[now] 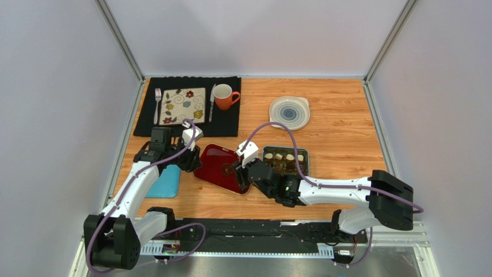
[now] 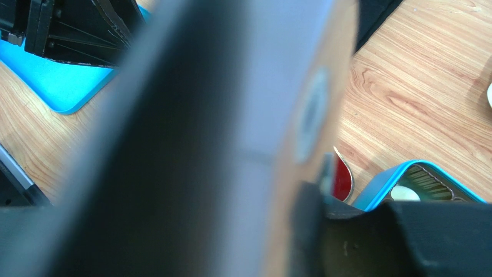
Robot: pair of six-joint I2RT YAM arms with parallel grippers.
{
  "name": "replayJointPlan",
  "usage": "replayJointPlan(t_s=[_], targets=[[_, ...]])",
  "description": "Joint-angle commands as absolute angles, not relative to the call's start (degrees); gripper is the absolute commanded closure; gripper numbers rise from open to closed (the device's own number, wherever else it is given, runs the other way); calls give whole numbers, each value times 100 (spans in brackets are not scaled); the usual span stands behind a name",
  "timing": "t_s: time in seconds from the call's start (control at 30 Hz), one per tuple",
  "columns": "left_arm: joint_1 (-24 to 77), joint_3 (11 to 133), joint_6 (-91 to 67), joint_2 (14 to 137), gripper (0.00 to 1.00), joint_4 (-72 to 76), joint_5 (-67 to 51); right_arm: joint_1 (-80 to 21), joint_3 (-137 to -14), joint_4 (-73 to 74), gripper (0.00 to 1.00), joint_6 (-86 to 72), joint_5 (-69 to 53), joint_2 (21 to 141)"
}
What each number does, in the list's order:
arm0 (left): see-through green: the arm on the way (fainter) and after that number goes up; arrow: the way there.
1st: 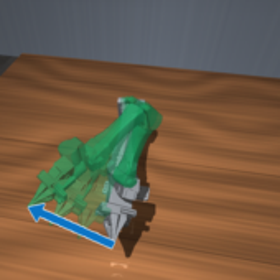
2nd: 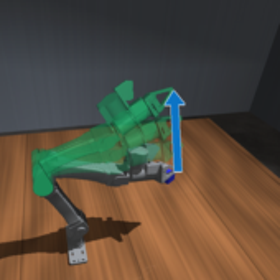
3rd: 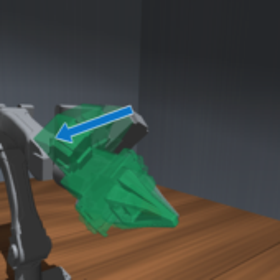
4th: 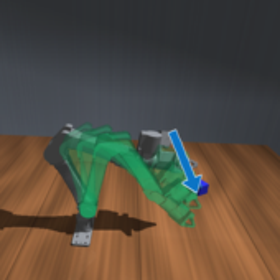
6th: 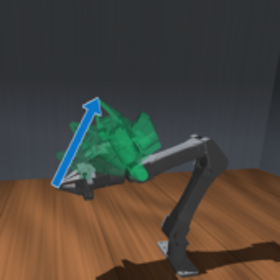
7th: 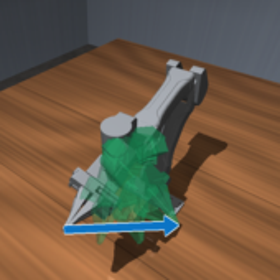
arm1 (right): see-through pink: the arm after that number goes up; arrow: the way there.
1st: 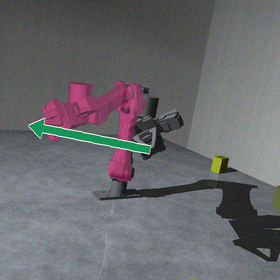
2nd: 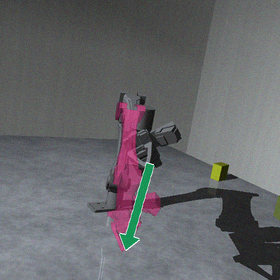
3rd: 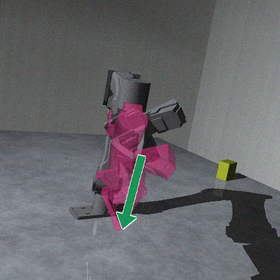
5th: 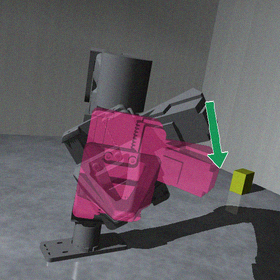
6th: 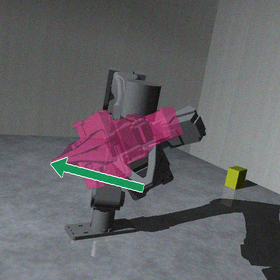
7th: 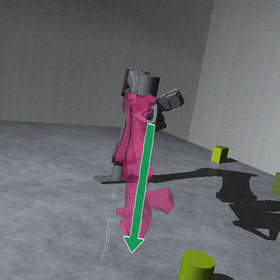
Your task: Pack the chocolate
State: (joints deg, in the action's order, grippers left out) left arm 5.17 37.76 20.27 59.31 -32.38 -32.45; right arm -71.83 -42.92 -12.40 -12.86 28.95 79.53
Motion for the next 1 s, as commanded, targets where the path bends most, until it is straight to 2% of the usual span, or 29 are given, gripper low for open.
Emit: replayJointPlan(t_s=[0.0,0.1,0.33,0.47,0.7,0.97], targets=[[483,3893,2180,5889,53,-3243,-3269,-7198,-4236,-1433,55,-1371,3067,7875],[483,3894,2188,5889,54,-3261,-3270,-7198,-4175,-1415,57,-1380,3067,7805],[483,3902,2188,5889,54,-3261,-3287,-7207,-4394,-1275,70,-1301,3181,7551],[483,3911,2189,5889,55,-3287,-3278,-7163,-4824,-818,71,-1003,3524,7121],[483,3937,2197,5880,55,-3287,-3296,-6619,-5080,1138,74,-1342,4244,6015],[475,3894,2197,5880,56,-3270,-3322,-5863,-4387,2872,76,-2381,4649,4466]])
